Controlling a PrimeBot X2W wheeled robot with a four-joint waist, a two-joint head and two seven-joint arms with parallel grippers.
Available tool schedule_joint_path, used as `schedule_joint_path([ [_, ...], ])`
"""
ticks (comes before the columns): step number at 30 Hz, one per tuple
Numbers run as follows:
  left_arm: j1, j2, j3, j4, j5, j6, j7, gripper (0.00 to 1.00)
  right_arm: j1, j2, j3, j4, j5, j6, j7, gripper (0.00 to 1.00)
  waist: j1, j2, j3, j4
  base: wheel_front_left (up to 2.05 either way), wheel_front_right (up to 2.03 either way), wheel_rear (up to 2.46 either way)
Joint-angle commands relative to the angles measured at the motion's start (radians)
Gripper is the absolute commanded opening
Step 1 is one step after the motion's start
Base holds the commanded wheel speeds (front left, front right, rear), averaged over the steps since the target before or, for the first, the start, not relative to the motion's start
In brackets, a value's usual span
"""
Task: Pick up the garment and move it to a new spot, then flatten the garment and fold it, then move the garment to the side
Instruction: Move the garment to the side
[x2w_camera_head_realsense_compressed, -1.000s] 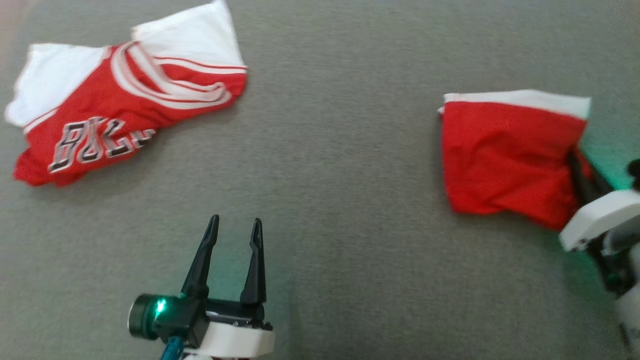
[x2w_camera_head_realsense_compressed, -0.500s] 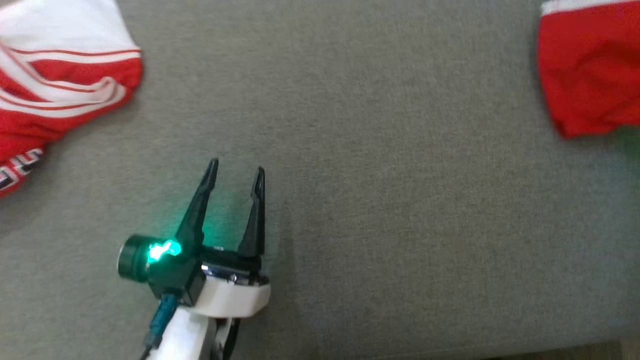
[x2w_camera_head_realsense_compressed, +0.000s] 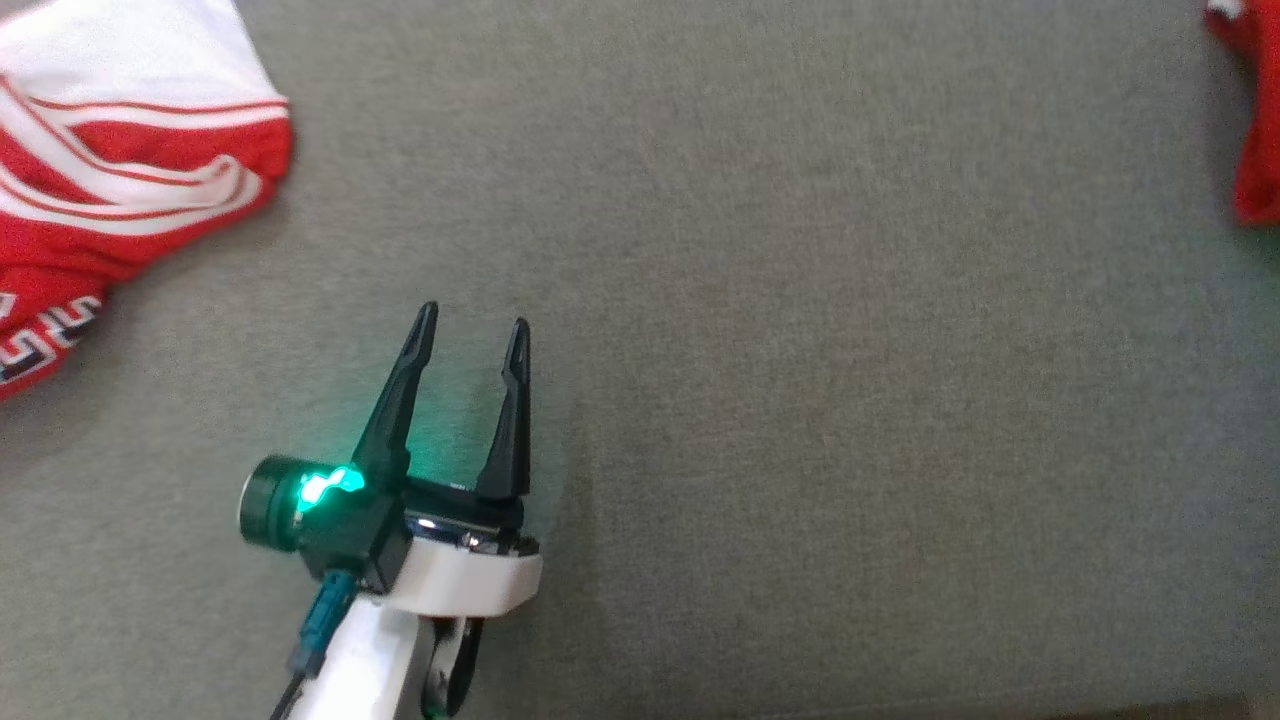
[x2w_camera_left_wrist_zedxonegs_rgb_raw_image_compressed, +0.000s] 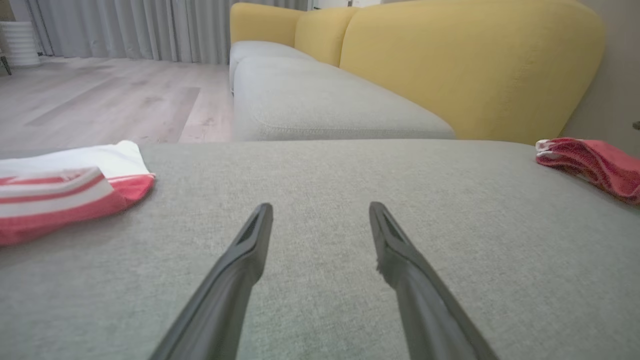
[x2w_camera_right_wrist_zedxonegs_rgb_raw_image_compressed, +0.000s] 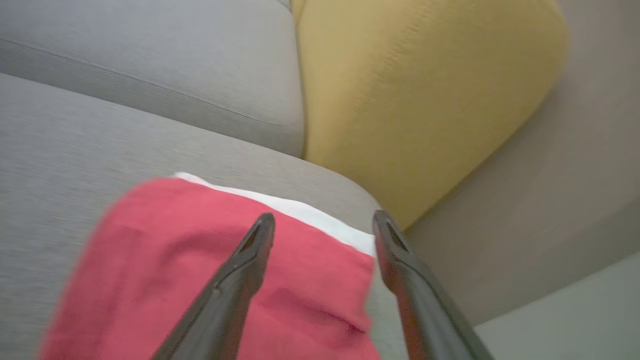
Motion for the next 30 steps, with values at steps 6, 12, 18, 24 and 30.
schedule_joint_path([
  [6,0.081,0.0,0.021,-0.011,-0.05,0.034,-0.005,1.0,0.134,0.123,0.121,-0.043,0.023,-0.001,-0.078,1.0,0.0,0.0,-0.192,0.076,0.0,0.0,0.0],
  [12,0.16,0.0,0.019,0.008,-0.066,0.055,-0.005,1.0,0.286,0.243,0.269,-0.066,0.157,-0.001,-0.141,1.0,0.0,0.0,-0.342,0.133,0.0,0.0,0.0],
  [18,0.233,0.0,0.052,0.002,-0.067,0.078,-0.005,1.0,0.426,0.352,0.316,-0.162,0.239,-0.001,-0.158,1.0,0.0,0.0,-0.455,0.158,0.0,0.0,0.0],
  [24,0.289,0.002,0.085,-0.032,-0.021,0.081,-0.005,1.0,0.608,0.416,0.269,-0.371,0.186,-0.001,-0.159,1.0,0.0,0.0,-0.51,0.152,0.0,0.0,0.0],
  [30,0.351,0.001,0.131,-0.059,0.004,0.068,-0.005,1.0,0.746,0.455,0.223,-0.455,0.162,-0.001,-0.159,1.0,0.0,0.0,-0.54,0.145,0.0,0.0,0.0],
])
